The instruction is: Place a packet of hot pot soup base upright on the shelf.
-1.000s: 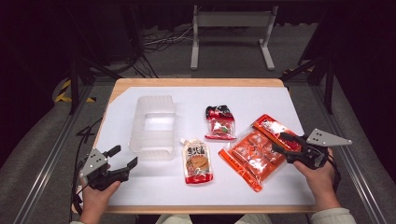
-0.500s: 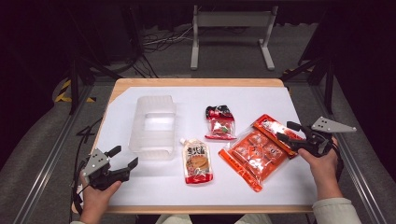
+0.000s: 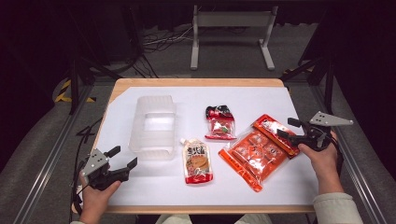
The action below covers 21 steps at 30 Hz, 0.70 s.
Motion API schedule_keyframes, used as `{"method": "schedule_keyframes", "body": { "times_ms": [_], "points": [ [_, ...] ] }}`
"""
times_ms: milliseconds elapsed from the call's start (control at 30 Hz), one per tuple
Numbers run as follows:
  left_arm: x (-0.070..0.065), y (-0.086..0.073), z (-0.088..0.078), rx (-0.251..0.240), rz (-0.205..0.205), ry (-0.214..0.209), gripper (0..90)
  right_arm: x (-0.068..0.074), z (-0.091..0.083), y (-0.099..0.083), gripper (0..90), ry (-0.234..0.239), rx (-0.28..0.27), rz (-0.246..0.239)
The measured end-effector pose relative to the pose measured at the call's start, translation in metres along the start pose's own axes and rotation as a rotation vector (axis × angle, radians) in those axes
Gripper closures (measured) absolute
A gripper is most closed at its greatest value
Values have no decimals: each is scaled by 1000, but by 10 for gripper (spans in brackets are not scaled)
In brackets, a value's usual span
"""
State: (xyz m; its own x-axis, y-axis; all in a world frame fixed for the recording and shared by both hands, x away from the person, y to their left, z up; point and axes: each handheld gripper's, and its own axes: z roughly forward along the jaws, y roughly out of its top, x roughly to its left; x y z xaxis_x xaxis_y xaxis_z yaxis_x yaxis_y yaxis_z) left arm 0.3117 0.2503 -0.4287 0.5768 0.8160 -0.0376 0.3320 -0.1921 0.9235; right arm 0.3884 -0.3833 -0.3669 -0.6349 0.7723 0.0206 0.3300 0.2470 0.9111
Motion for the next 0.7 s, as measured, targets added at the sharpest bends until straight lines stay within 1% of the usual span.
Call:
{"method": "schedule_keyframes", "body": {
  "times_ms": [67,167,333,367,400,467,533,700],
  "points": [
    [0,0,0,1,0,0,222,-3,0,-1,288,-16,1,4],
    [0,0,1,4,0,-4,222,-9,2,-4,283,-28,5,21],
    [-1,0,2,11,15,-6,222,-16,9,-10,278,-53,37,34],
    [-1,-1,2,12,8,-7,222,-18,10,-11,275,-59,38,39],
    [-1,-1,2,14,6,-7,222,-19,11,-13,272,-70,41,42],
    [0,-2,2,14,3,-7,221,-21,12,-17,272,-114,49,34],
    [0,-2,2,14,-1,-9,221,-25,12,-22,271,-122,47,54],
    [-1,-2,2,17,0,-12,222,-32,15,-31,252,-147,84,74]
  ]
}}
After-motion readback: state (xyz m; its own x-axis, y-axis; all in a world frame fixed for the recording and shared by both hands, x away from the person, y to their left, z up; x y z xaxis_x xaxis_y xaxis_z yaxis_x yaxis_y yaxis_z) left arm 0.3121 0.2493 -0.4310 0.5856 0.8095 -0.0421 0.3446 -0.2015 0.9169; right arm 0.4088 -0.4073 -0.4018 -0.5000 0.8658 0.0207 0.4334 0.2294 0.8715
